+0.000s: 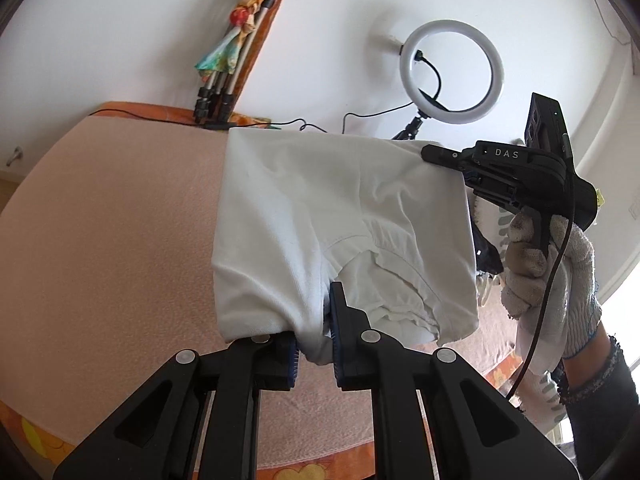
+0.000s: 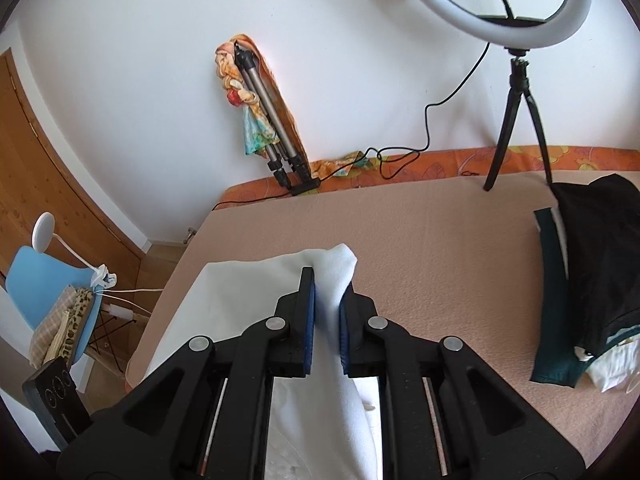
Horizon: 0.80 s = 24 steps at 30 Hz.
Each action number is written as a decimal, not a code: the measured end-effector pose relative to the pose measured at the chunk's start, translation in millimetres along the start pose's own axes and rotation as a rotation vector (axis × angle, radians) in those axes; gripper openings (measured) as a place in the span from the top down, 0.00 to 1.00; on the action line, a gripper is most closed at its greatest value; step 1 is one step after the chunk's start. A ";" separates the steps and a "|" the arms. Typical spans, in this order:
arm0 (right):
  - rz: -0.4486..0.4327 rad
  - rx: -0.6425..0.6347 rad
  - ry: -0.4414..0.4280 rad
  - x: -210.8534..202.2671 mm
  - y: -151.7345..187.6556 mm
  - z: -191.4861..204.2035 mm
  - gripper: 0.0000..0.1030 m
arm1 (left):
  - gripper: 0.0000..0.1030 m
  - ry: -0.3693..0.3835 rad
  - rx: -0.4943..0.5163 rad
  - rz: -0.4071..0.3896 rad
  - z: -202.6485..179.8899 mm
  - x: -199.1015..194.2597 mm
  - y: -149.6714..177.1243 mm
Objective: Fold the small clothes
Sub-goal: 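Lift the bundle with both tools and carry it onto the dark clothes stack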
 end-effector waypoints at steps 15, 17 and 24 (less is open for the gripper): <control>-0.102 0.023 0.148 -117.8 -17.2 -90.4 0.90 | 0.89 0.173 0.142 0.012 -124.1 50.5 -1.6; -0.101 0.019 0.180 -127.6 -18.0 -104.9 0.90 | 0.89 0.185 0.167 0.016 -141.7 61.4 -2.4; -0.119 0.007 0.305 -155.6 -36.0 -168.1 0.90 | 0.89 0.224 0.249 0.027 -204.4 112.6 -7.6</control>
Point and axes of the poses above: each gripper's, at about its wrist camera, not at the fingertips, and x roughly the way its jaws point, z to its left, y to its underside, the point moved 3 cm from there along x, roughly the way its jaws point, and after that the axes turned 6 degrees about -x, right-handed, at the moved point
